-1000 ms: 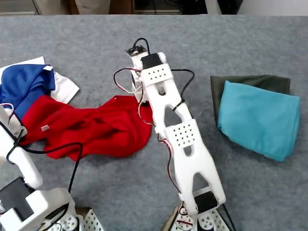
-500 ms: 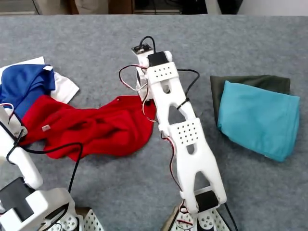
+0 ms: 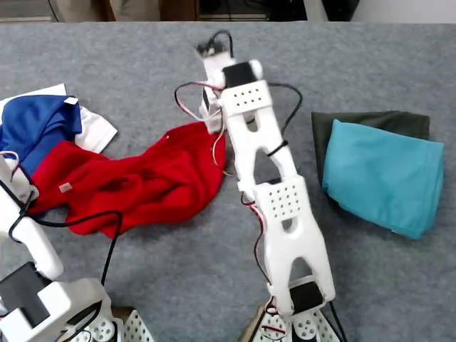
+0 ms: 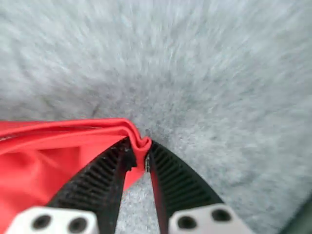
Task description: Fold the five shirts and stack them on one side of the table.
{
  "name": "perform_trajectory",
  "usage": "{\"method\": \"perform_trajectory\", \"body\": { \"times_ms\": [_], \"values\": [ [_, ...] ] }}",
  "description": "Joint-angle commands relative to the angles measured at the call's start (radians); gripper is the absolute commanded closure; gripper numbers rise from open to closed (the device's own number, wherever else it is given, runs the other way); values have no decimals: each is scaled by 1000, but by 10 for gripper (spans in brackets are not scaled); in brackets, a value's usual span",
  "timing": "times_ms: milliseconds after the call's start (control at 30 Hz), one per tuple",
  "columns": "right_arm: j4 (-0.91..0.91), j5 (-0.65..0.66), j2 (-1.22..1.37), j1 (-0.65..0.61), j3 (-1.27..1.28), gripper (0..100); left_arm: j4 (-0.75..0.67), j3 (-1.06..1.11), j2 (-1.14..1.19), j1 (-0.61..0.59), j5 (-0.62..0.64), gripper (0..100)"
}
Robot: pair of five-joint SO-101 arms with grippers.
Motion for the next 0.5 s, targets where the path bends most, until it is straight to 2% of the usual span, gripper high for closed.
{"method": "perform_trajectory", "body": {
  "times_ms": [0,267,367,467],
  "values": [
    [12,-5,-285,15,-10,995,61,-184,-45,11,11,981],
    [-38,0,-779,19,-10,995,325,-694,-45,143,38,981],
    [-71,74,-923,21,-10,995,423,-890,-45,178,78,981],
    [-89,126,-1030,21,-4,995,437,-1023,-56,183,103,981]
  ]
}}
